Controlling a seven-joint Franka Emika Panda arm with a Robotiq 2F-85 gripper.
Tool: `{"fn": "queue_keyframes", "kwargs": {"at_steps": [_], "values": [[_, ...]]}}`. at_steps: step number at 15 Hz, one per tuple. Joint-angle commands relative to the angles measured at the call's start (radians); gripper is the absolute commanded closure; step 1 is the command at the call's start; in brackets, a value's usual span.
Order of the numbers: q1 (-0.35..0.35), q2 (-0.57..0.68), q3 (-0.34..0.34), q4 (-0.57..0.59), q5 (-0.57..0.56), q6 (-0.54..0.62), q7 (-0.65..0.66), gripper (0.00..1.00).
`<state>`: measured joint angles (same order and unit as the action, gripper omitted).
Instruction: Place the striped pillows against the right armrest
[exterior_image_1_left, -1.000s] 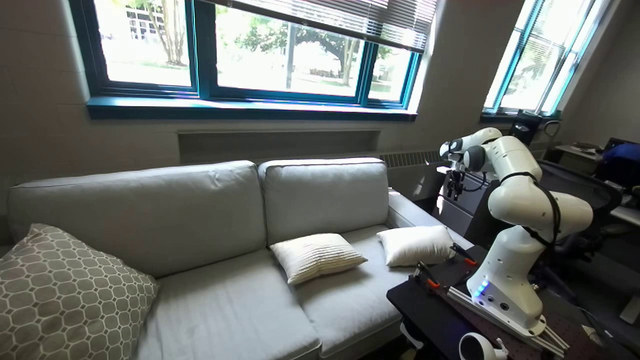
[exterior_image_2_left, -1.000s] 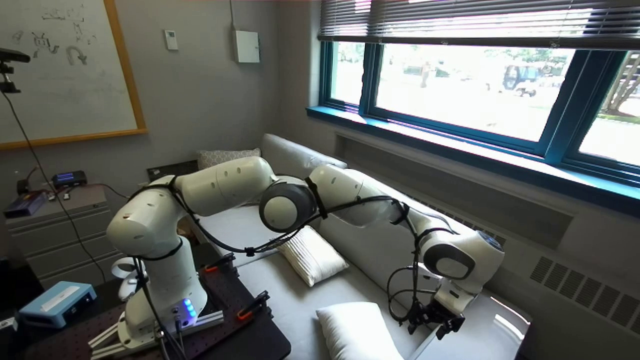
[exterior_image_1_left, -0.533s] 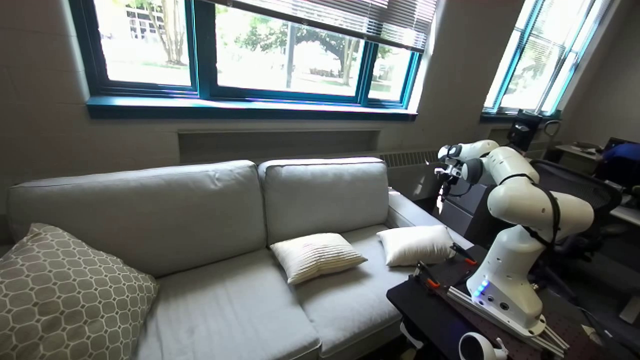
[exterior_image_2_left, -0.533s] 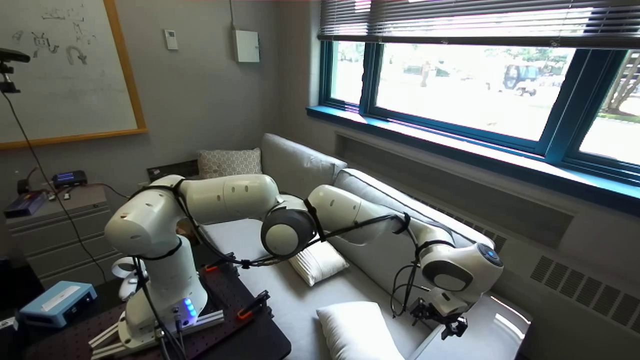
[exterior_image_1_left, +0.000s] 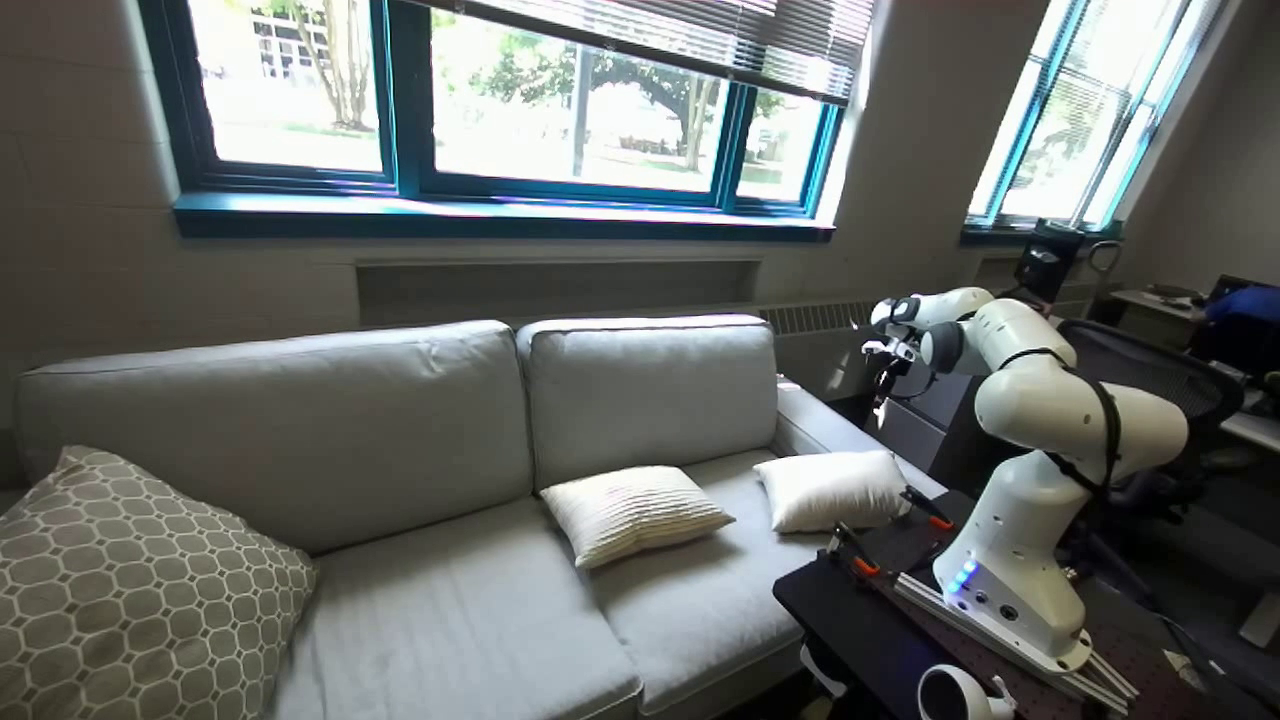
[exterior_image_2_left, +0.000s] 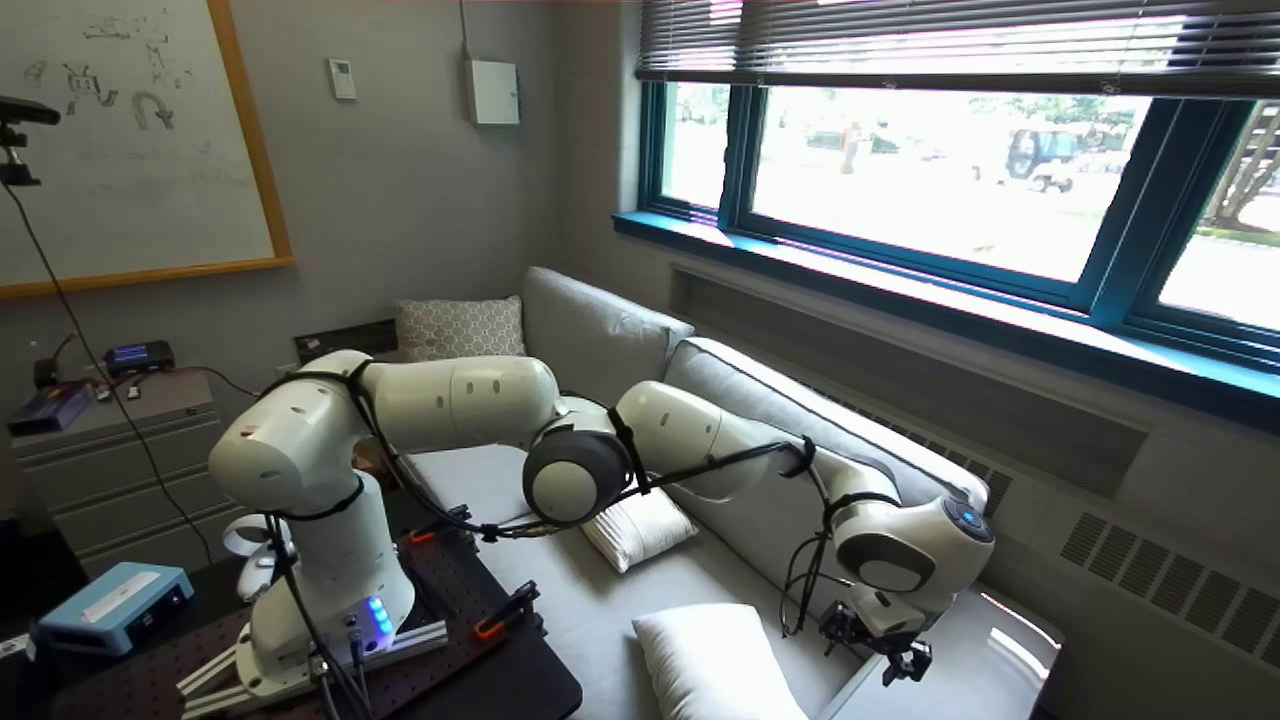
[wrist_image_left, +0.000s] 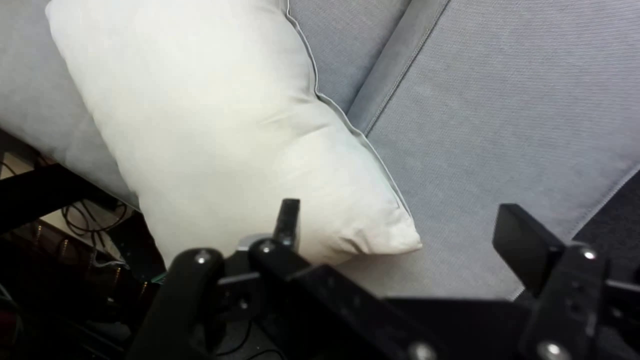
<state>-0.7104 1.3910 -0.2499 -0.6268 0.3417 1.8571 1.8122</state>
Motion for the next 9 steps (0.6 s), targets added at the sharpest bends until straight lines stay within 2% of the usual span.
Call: {"fn": "queue_keyframes", "kwargs": {"at_steps": [1, 7, 8, 9], "values": [[0.003, 0.021, 0.013, -0.001, 0.019, 0.02, 0.023, 0.0], [0.102, 0.126, 0.045, -0.027, 0.021, 0.096, 0.072, 0.0], [0.119, 0.081, 0.09, -0.129, -0.034, 0.147, 0.084, 0.0], [0.148, 0.095, 0.088, -0.151, -0.048, 0.179, 0.097, 0.0]]}}
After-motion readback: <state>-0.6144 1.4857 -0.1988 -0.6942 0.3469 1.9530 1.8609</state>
